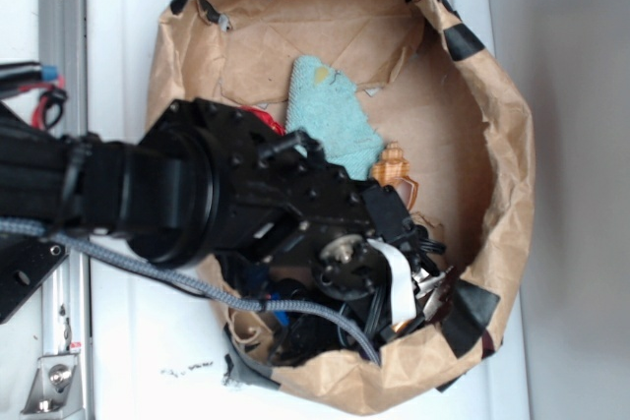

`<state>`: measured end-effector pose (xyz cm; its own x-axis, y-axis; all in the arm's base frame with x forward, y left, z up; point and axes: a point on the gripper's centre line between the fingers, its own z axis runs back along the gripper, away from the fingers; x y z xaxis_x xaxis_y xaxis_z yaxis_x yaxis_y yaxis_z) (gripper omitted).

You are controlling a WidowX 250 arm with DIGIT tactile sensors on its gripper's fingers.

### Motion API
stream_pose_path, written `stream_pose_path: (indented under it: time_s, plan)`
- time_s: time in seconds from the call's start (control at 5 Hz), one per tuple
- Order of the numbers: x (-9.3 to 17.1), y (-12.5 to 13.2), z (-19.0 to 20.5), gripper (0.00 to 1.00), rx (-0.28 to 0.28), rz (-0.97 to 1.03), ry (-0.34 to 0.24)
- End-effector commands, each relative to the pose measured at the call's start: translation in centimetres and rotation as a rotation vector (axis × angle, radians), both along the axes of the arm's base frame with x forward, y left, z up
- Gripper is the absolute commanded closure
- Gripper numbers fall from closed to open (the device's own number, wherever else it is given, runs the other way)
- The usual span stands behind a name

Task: Grab the silver keys.

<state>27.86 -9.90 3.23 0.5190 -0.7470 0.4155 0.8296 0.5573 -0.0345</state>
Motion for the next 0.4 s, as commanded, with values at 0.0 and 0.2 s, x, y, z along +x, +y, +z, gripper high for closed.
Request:
stream_pose_path:
  time_s: [0.0, 0.2]
  plan:
    - [-0.2, 1.1, 4.2, 1.0, -0.044, 0.113, -0.041]
    - [-0.4, 2.9, 7.8, 1.0, -0.061, 0.291, -0.029]
